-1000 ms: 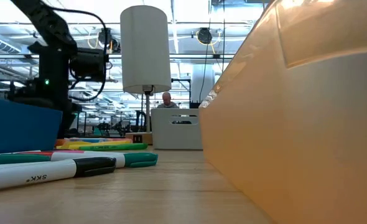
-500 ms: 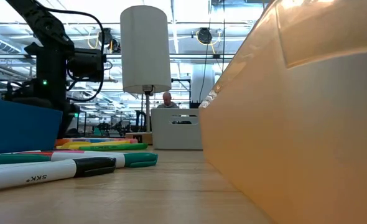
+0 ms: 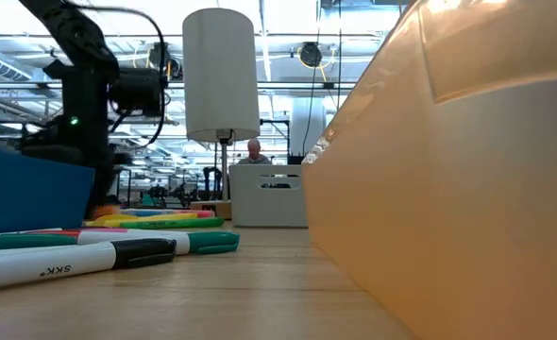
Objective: Pick & Place Markers
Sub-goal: Put the bottom large orange highlighter pen in the yellow bin
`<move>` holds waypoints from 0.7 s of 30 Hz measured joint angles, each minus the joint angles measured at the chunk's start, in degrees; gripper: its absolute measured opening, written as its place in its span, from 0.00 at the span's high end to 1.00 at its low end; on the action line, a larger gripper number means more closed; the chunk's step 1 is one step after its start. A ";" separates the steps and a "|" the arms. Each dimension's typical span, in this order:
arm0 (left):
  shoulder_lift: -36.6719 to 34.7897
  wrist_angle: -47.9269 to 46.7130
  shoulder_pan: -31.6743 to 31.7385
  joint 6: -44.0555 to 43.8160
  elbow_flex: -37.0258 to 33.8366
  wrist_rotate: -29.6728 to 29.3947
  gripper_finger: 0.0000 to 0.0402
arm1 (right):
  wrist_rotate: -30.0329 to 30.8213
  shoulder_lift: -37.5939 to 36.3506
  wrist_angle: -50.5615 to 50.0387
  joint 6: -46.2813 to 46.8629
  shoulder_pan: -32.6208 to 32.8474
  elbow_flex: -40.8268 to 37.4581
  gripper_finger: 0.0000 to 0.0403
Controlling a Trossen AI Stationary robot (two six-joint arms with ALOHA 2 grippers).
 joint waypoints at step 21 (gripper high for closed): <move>-0.32 -3.65 -22.38 31.69 19.21 -37.68 0.86 | 0.02 0.00 -0.02 0.02 0.01 0.00 0.68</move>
